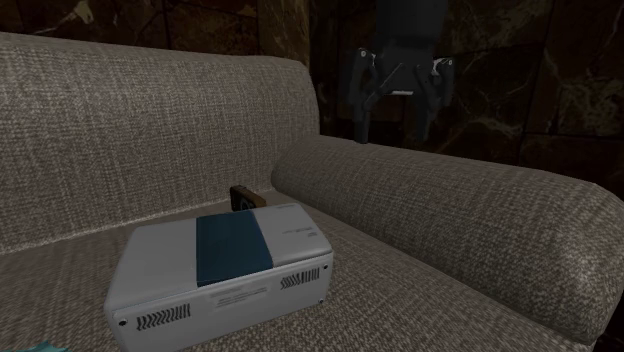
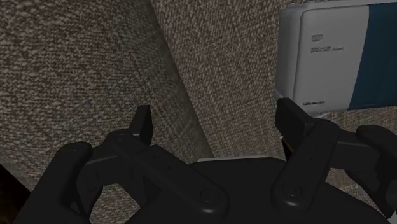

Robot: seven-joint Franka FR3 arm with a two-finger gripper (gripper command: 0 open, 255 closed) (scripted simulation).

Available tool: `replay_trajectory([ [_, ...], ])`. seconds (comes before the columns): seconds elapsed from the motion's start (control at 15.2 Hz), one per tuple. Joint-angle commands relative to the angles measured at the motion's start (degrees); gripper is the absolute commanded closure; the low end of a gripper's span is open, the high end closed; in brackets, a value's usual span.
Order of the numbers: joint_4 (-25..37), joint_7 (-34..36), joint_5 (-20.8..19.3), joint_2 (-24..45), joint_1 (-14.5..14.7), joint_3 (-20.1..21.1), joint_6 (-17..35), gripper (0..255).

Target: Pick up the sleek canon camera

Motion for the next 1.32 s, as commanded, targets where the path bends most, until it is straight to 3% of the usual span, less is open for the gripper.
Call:
replay_trajectory([
  [0.0, 1.2, -0.2, 0.5, 3.6, 1.0, 0.9, 2.5, 0],
  [0.66, 11.2, -2.4, 0.8, 22.7, 4.6, 4.5, 11.7, 0],
  [1.25, 25.2, -3.5, -1.2, 40.4, 7.7, 7.7, 15.4, 0],
])
